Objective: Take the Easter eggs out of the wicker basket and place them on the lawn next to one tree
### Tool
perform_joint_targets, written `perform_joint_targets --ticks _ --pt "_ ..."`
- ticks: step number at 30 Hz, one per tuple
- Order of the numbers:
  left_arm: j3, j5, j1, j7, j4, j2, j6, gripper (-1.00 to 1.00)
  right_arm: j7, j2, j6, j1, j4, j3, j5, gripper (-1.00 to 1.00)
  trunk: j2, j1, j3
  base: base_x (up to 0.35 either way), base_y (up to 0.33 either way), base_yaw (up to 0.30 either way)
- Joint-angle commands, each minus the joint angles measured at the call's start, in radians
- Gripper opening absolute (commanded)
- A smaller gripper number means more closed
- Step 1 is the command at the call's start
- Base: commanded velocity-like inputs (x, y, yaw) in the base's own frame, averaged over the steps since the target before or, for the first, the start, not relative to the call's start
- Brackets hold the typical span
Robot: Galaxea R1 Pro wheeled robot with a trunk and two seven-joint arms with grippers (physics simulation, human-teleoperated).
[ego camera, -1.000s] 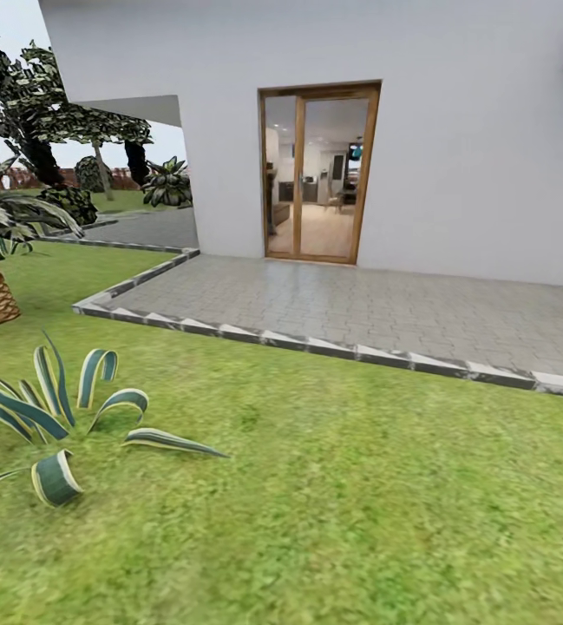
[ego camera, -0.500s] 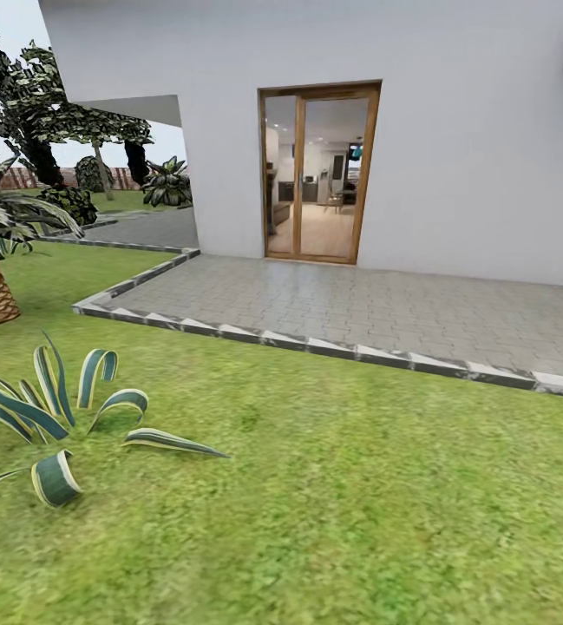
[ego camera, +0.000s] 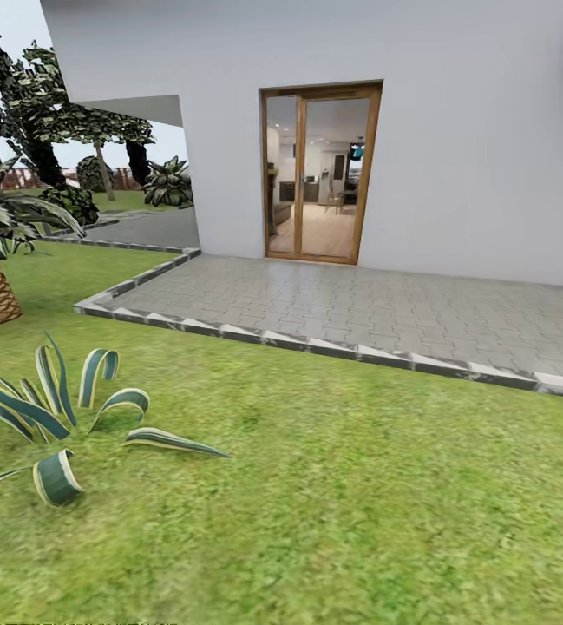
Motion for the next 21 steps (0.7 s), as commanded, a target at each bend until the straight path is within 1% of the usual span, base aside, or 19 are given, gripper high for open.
perform_joint_targets --ticks 1,18,21 --pt "0.0 -0.001 0.001 -0.001 -0.001 -0.001 0.001 1.0 -0.003 0.0 0.0 -0.001 0.002 0.003 0.001 1.0 0.0 0.0 -0.001 0.0 0.0 0.197" --pt "-0.002 -0.002 0.001 -0.002 -0.001 -0.001 0.001 1.0 -0.005 0.0 -0.001 -0.001 0.001 0.003 0.004 1.0 0.0 0.0 -0.001 0.0 0.0 0.247" --pt "-0.001 -0.002 0.001 -0.002 -0.001 -0.001 0.002 1.0 -0.005 0.0 -0.001 -0.001 0.001 0.005 0.006 1.0 0.0 0.0 -0.001 0.163 0.0 0.113"
